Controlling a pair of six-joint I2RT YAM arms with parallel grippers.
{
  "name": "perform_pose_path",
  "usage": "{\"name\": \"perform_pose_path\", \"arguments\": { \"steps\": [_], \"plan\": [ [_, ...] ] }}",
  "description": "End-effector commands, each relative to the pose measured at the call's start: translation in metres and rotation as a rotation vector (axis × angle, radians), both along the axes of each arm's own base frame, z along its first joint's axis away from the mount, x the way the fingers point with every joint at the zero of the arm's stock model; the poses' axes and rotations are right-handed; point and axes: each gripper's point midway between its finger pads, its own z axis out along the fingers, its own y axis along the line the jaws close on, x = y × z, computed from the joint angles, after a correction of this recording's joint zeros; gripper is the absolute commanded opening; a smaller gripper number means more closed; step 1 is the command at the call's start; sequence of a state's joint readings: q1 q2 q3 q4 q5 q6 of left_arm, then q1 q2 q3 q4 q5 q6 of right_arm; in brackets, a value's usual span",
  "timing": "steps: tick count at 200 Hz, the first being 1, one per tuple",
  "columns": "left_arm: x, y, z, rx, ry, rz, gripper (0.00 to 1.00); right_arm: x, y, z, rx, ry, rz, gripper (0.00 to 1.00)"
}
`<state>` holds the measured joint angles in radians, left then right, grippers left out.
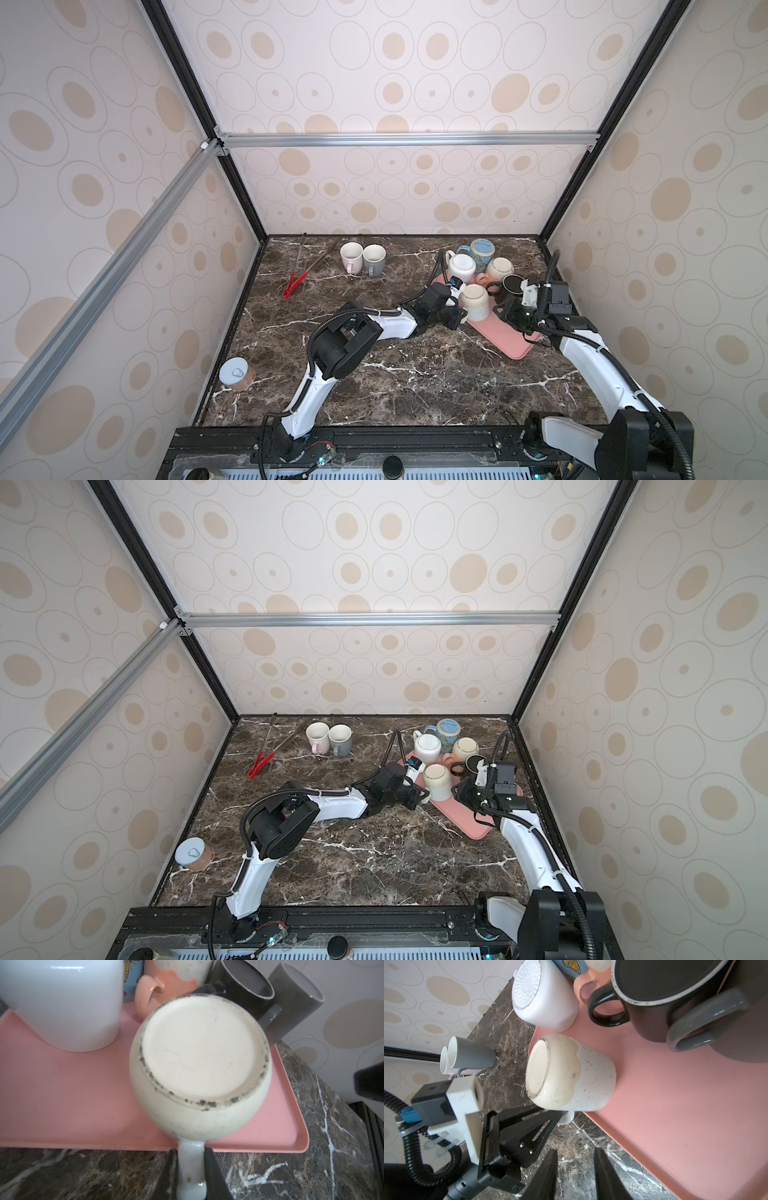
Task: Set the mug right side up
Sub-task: 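Lift the cream mug off the tray with the left gripper while the right approaches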
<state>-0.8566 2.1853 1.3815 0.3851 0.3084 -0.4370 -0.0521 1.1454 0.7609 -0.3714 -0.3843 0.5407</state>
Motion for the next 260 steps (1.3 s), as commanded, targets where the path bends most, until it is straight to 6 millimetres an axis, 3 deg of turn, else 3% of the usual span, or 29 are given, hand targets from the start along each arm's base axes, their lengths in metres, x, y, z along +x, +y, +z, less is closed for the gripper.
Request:
{"name": "perform_pose_path", "arguments": {
  "steps": [1, 60, 102, 154, 201, 260],
  "plan": [
    [0.009, -0.005, 0.089, -0.289, -0.061, 0.006, 0.00, -0.001, 0.004, -0.003, 0.039, 0.007, 0.000, 0.33],
    [0.011, 0.009, 0.109, -0.545, 0.063, -0.011, 0.00, 0.003, 0.014, -0.008, 0.153, 0.019, -0.023, 0.33],
    [0.010, 0.011, 0.122, -0.612, 0.079, -0.018, 0.00, 0.006, 0.017, -0.006, 0.186, 0.014, -0.030, 0.33],
    [0.011, 0.016, 0.151, -0.725, 0.082, -0.021, 0.00, 0.012, 0.026, -0.004, 0.298, 0.004, -0.054, 0.33],
    [0.008, 0.030, 0.193, -0.759, -0.002, -0.008, 0.00, 0.030, 0.047, 0.051, 0.399, -0.234, 0.033, 0.35],
    [0.003, 0.059, 0.252, -0.892, -0.080, 0.020, 0.00, 0.027, 0.068, 0.113, 0.423, -0.442, 0.168, 0.36]
  ]
}}
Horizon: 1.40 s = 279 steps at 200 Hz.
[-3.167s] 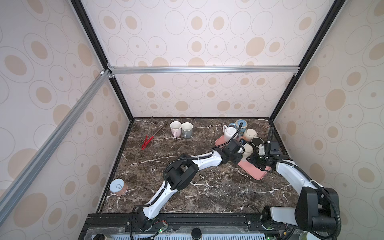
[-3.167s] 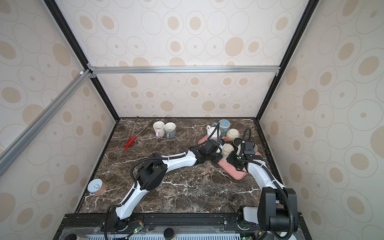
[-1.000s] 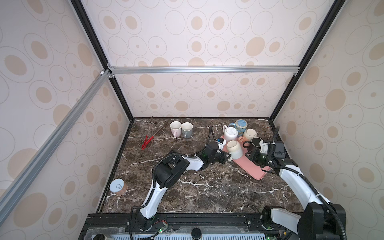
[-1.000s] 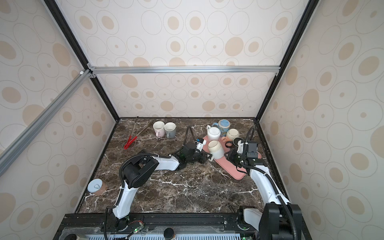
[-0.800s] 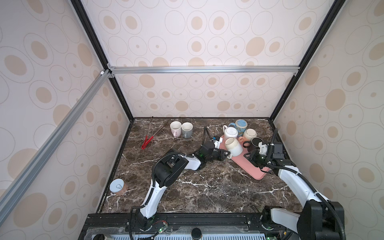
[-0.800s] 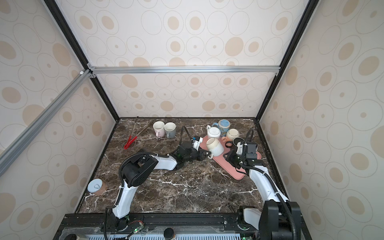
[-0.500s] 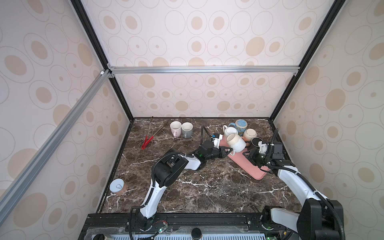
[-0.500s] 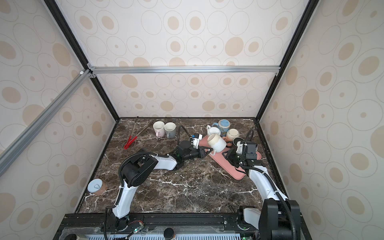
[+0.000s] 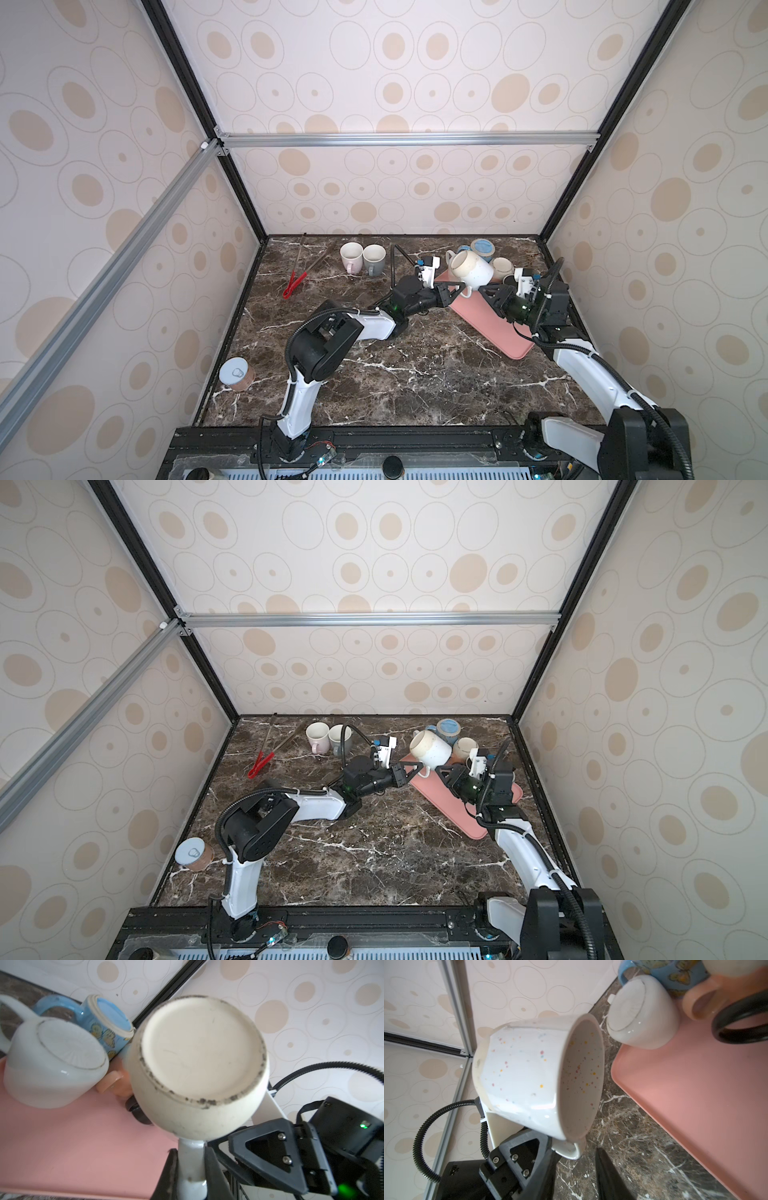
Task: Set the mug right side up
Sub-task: 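Lift the cream mug off the tray with the left gripper while the right approaches, then grasp the raised cream mug's rim with the right gripper while the left holds the handle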
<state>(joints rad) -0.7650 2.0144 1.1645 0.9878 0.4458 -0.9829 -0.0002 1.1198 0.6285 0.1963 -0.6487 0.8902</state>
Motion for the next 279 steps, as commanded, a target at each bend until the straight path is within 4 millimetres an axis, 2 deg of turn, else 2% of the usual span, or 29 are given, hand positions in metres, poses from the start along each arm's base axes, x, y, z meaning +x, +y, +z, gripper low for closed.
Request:
{"name": "perform_pose_path", "arguments": {
  "steps": [1, 45, 66, 105, 154, 216, 258, 279],
  "plan": [
    [-0.008, 0.025, 0.111, -0.239, -0.216, 0.031, 0.00, 0.000, 0.013, 0.049, 0.028, -0.165, 0.055, 0.36],
    [-0.013, 0.050, 0.158, -0.296, -0.289, 0.072, 0.00, -0.006, 0.038, 0.087, 0.038, -0.299, 0.137, 0.38],
    [-0.018, 0.059, 0.175, -0.320, -0.314, 0.078, 0.00, -0.009, 0.055, 0.104, 0.039, -0.360, 0.204, 0.45],
    [-0.026, 0.071, 0.188, -0.382, -0.315, 0.072, 0.00, -0.014, 0.084, 0.123, 0.062, -0.434, 0.311, 0.52],
    [-0.034, 0.078, 0.201, -0.408, -0.336, 0.065, 0.00, -0.004, 0.088, 0.134, 0.099, -0.442, 0.305, 0.53],
    [-0.041, 0.085, 0.214, -0.458, -0.346, 0.051, 0.00, 0.000, 0.100, 0.152, 0.150, -0.480, 0.350, 0.39],
    [-0.044, 0.091, 0.219, -0.492, -0.344, 0.041, 0.00, -0.002, 0.109, 0.160, 0.187, -0.504, 0.378, 0.22],
    [-0.047, 0.091, 0.221, -0.501, -0.345, 0.025, 0.00, -0.003, 0.114, 0.167, 0.210, -0.519, 0.398, 0.20]
  ]
}}
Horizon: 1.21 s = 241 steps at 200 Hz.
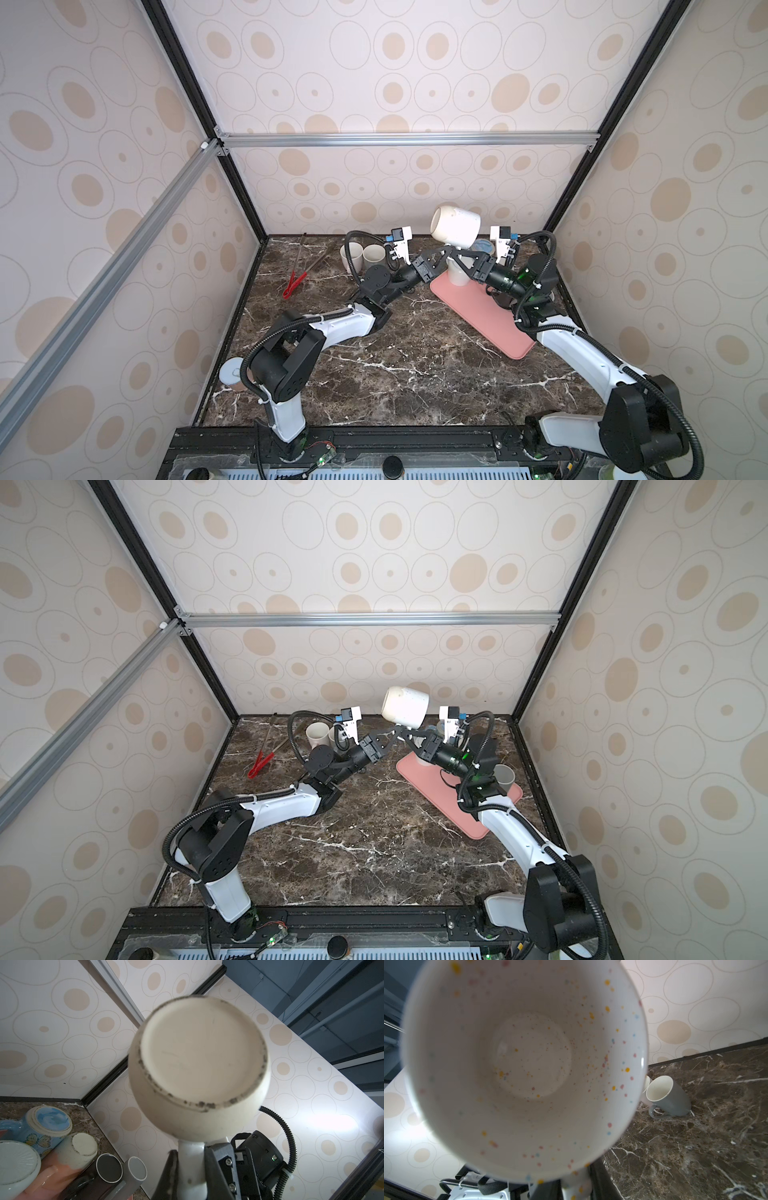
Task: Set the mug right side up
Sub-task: 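Grasp the raised cream mug's rim with the right gripper while the left holds the handle, then release the handle with the left gripper and carry the mug away with the right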
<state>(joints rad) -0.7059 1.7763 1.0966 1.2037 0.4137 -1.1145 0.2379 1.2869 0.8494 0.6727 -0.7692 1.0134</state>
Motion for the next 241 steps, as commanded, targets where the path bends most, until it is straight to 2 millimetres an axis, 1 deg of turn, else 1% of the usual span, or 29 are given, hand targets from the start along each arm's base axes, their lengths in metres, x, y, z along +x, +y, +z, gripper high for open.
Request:
{"name": "perform_pose_path", "arguments": {
  "steps": [1, 26, 41, 49, 60, 67, 69, 74, 76, 97, 125, 151, 165, 167, 171, 190, 214, 241],
  "plan": [
    [-0.032, 0.027, 0.076, -0.173, -0.188, -0.018, 0.00, -0.009, 0.010, 0.031, 0.051, -0.081, 0.062, 0.20],
    [-0.036, 0.030, 0.077, -0.193, -0.188, -0.040, 0.00, -0.011, 0.015, 0.042, 0.069, -0.107, 0.084, 0.27],
    [-0.039, 0.032, 0.076, -0.194, -0.186, -0.043, 0.00, -0.012, 0.015, 0.047, 0.085, -0.123, 0.089, 0.28],
    [-0.040, 0.032, 0.075, -0.191, -0.182, -0.043, 0.00, -0.013, 0.016, 0.050, 0.095, -0.132, 0.095, 0.25],
    [-0.040, 0.032, 0.074, -0.188, -0.174, -0.046, 0.00, -0.014, 0.015, 0.054, 0.114, -0.140, 0.098, 0.17],
    [-0.041, 0.032, 0.075, -0.187, -0.174, -0.049, 0.00, -0.015, 0.015, 0.057, 0.127, -0.146, 0.101, 0.09],
    [-0.041, 0.032, 0.074, -0.186, -0.172, -0.051, 0.00, -0.015, 0.015, 0.057, 0.129, -0.147, 0.100, 0.08],
    [-0.042, 0.031, 0.074, -0.183, -0.170, -0.056, 0.00, -0.015, 0.014, 0.059, 0.137, -0.151, 0.101, 0.01],
    [-0.042, 0.031, 0.074, -0.182, -0.170, -0.057, 0.00, -0.015, 0.014, 0.059, 0.138, -0.151, 0.100, 0.00],
    [-0.043, 0.030, 0.073, -0.170, -0.167, -0.063, 0.00, -0.015, 0.015, 0.060, 0.142, -0.149, 0.107, 0.00],
    [-0.041, 0.033, 0.065, -0.151, -0.153, -0.046, 0.00, -0.014, 0.014, 0.060, 0.133, -0.147, 0.088, 0.00],
    [-0.042, 0.040, 0.062, -0.138, -0.152, -0.024, 0.13, -0.014, 0.012, 0.062, 0.121, -0.157, 0.071, 0.00],
    [-0.042, 0.043, 0.060, -0.126, -0.154, -0.011, 0.21, -0.014, 0.012, 0.064, 0.113, -0.163, 0.068, 0.00],
    [-0.042, 0.043, 0.059, -0.124, -0.153, -0.011, 0.23, -0.019, 0.018, 0.064, 0.114, -0.164, 0.086, 0.00],
    [-0.042, 0.044, 0.059, -0.122, -0.154, -0.007, 0.25, -0.021, 0.021, 0.064, 0.113, -0.166, 0.093, 0.00],
    [-0.041, 0.050, 0.057, -0.110, -0.157, -0.002, 0.33, -0.023, 0.025, 0.064, 0.109, -0.168, 0.098, 0.00],
    [-0.038, 0.060, 0.052, -0.102, -0.148, 0.015, 0.39, -0.025, 0.029, 0.059, 0.105, -0.161, 0.097, 0.00],
    [-0.035, 0.066, 0.046, -0.087, -0.138, 0.032, 0.42, -0.022, 0.032, 0.056, 0.106, -0.159, 0.087, 0.00]
  ]
}}
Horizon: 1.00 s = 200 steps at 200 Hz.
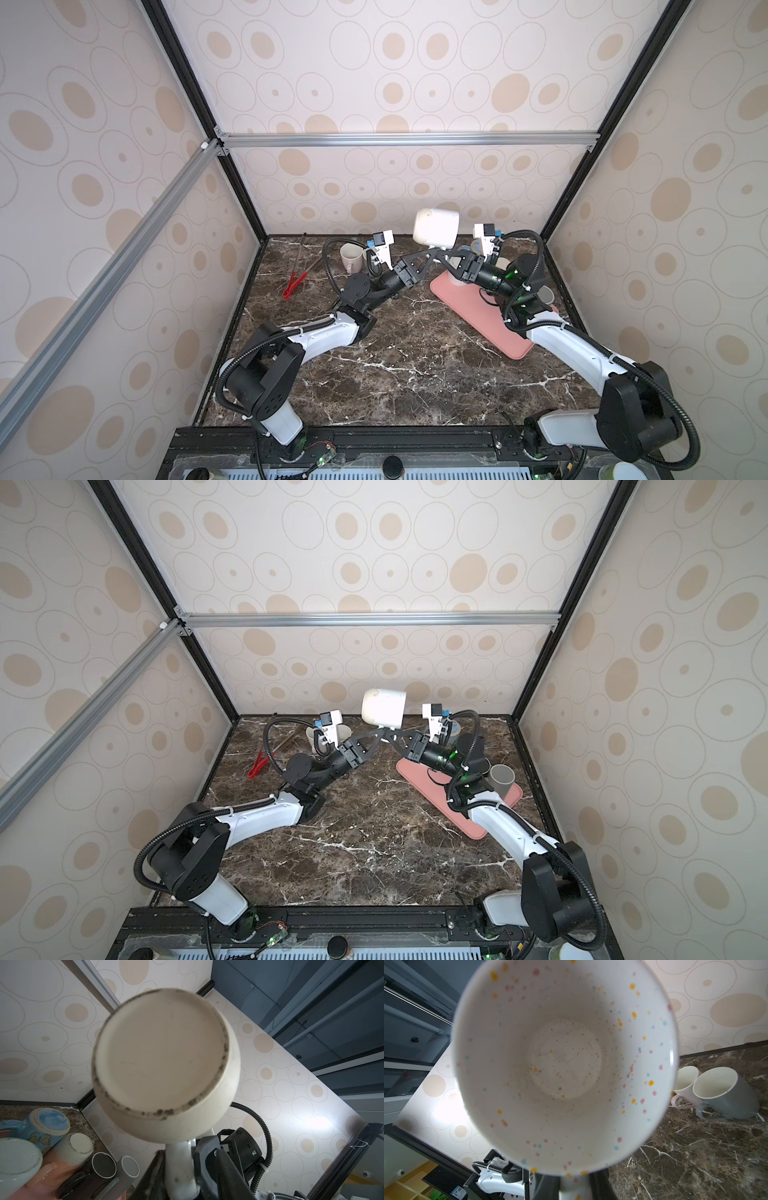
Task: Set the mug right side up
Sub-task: 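Release the handle with the left gripper and carry the mug away with the right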
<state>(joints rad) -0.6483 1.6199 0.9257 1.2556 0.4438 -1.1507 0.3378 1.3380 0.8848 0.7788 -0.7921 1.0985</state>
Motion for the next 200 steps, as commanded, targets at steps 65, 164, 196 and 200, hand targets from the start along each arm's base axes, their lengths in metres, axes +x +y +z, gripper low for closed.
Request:
{"name": "perform_pose_path", "arguments": {
  "steps": [65, 164, 196, 200],
  "plan": [
    [-0.004, 0.039, 0.007, -0.001, -0.066, 0.069, 0.45, 0.022, -0.007, 0.027, 0.051, -0.106, -0.125, 0.00],
    [0.014, 0.090, -0.028, 0.187, -0.006, 0.257, 0.46, 0.087, -0.001, -0.060, -0.132, 0.093, -0.250, 0.00],
    [0.020, 0.110, -0.032, 0.264, 0.000, 0.332, 0.47, 0.112, 0.008, -0.100, -0.147, 0.162, -0.246, 0.00],
    [0.021, 0.112, -0.034, 0.278, 0.005, 0.342, 0.47, 0.114, 0.009, -0.104, -0.145, 0.169, -0.244, 0.00]
  ]
}}
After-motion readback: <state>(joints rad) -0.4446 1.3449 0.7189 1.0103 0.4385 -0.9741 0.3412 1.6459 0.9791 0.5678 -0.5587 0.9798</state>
